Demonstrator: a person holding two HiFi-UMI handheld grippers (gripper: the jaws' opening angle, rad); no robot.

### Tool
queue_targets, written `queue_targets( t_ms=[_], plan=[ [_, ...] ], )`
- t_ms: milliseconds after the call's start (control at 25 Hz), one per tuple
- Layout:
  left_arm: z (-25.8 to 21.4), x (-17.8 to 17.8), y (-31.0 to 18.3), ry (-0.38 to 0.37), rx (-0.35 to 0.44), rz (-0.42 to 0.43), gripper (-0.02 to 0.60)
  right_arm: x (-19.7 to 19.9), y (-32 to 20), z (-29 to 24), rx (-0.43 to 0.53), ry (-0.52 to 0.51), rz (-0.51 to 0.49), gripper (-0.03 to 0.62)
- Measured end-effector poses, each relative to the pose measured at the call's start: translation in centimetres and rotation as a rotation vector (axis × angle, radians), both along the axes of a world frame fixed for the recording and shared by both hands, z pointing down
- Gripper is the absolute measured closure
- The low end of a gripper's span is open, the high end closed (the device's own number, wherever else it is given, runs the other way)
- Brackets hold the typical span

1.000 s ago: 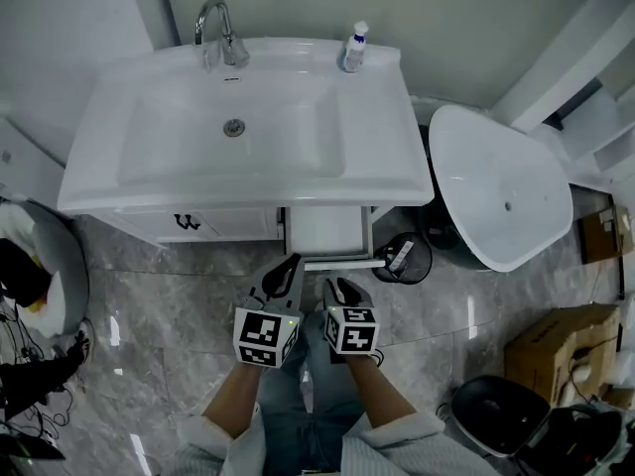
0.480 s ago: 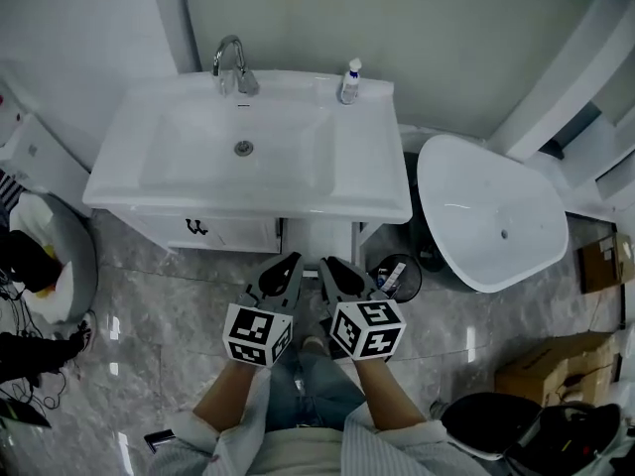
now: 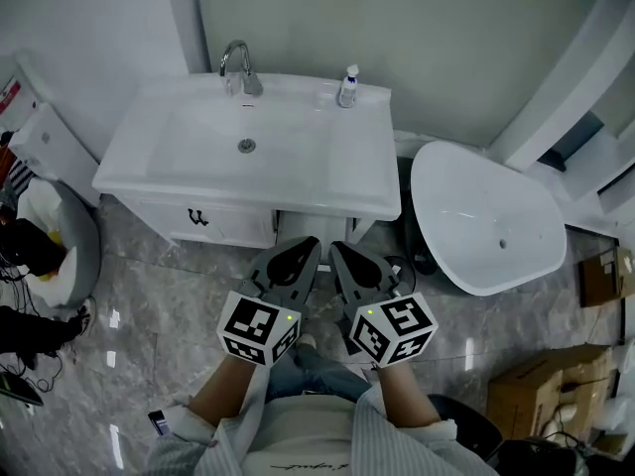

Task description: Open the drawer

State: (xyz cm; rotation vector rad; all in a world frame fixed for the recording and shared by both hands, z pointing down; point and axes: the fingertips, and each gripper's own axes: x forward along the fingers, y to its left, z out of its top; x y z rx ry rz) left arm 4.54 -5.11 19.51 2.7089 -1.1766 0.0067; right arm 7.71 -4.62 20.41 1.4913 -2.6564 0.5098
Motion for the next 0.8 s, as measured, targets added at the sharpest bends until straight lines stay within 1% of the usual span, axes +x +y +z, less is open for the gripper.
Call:
queue_targets(
  t_ms=[120, 280, 800],
  plan=[
    [-0.9, 0.3, 0.6, 0.005, 0.018, 0.000, 0.558, 0.0, 0.7, -1.0, 0.010, -0.032, -0.034, 0.583],
    [-1.5, 0.5, 1.3, 0.002, 0.027, 0.015, 0.558, -0.3, 1.4, -1.9, 0.020, -0.047, -0.058, 0.583],
    [-1.7, -1.0, 0.7, -0.004, 0.022, 0.007, 0.558, -1.6, 0.5, -2.4, 0.012, -0.069, -0.079, 0.583]
  ],
)
